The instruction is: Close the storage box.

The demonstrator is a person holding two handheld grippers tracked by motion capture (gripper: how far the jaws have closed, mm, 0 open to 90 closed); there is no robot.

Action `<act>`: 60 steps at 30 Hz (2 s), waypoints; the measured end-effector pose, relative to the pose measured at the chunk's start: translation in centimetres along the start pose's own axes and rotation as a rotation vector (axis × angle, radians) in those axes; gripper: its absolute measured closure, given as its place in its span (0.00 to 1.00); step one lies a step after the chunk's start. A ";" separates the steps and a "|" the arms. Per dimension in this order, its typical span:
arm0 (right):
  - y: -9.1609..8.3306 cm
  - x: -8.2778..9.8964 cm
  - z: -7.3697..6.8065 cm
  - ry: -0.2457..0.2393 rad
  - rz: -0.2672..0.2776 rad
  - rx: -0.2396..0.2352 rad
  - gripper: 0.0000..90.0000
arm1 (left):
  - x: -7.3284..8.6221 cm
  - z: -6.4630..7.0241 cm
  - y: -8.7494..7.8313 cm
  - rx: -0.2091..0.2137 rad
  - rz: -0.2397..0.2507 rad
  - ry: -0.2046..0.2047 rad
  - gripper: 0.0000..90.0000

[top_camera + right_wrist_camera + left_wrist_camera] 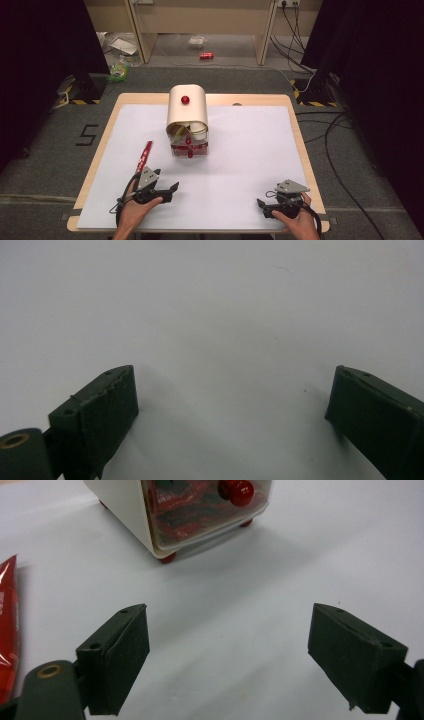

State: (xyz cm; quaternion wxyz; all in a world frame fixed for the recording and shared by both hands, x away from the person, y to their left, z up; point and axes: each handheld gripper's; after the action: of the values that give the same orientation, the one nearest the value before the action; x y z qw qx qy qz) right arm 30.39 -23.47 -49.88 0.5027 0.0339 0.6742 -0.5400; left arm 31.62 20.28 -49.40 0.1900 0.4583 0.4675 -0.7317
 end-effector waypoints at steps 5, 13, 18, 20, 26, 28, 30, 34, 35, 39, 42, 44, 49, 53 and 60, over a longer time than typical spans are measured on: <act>0.0 0.0 0.0 0.002 -0.001 0.000 0.07 | 0.4 0.1 -0.4 0.000 -0.007 0.001 0.18; 0.0 0.0 0.0 0.002 -0.001 -0.001 0.07 | 1.0 0.6 -0.8 0.011 -0.023 0.017 0.18; 0.0 0.0 0.0 0.002 -0.001 -0.001 0.07 | 1.3 0.8 -1.2 0.016 -0.028 0.023 0.18; 0.0 0.0 0.0 0.002 -0.001 -0.001 0.07 | 1.4 0.9 -1.3 0.017 -0.030 0.028 0.18; 0.0 0.0 0.0 0.002 -0.001 0.000 0.07 | 1.8 1.1 -1.9 0.014 -0.029 0.036 0.18; 0.0 0.0 0.0 0.002 -0.001 0.000 0.07 | 1.9 1.1 -2.1 0.014 -0.026 0.036 0.18; 0.0 0.0 0.0 0.000 0.000 0.001 0.07 | 2.0 1.2 -2.3 0.015 -0.028 0.038 0.18; 0.0 0.0 0.0 0.000 0.000 0.000 0.07 | 2.1 1.3 -2.5 0.016 -0.029 0.048 0.18; 0.0 0.0 0.0 0.000 0.000 0.000 0.07 | 2.2 1.4 -2.6 0.014 -0.028 0.051 0.18; 0.0 0.0 0.0 0.000 0.000 0.001 0.07 | 2.4 1.6 -2.8 0.013 -0.029 0.061 0.18; 0.0 0.0 0.0 0.002 -0.001 0.000 0.07 | 2.6 1.8 -3.0 0.018 -0.033 0.067 0.18; 0.0 0.0 0.0 0.000 0.000 0.000 0.07 | 2.7 2.0 -3.2 0.022 -0.035 0.073 0.18; 0.0 0.0 0.0 0.001 0.000 0.000 0.07 | 2.9 2.4 -3.6 0.034 -0.035 0.080 0.18; 0.0 0.0 0.0 0.001 -0.001 -0.001 0.07 | 3.2 2.7 -3.8 0.044 -0.038 0.082 0.18; 0.0 0.0 0.0 0.000 0.000 -0.001 0.07 | 3.6 3.2 -4.1 0.055 -0.045 0.086 0.18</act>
State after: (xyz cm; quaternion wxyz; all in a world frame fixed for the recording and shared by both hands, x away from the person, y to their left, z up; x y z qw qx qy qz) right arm 30.39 -23.47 -49.88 0.5025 0.0338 0.6744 -0.5399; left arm 25.30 20.03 -49.95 0.1408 0.4836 0.4650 -0.7280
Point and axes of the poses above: each handheld gripper's, and its own axes: y roughly forward along the jaws, x roughly out of its underside, z roughly to its right, and after that the axes turned 7 degrees about -y, right-handed
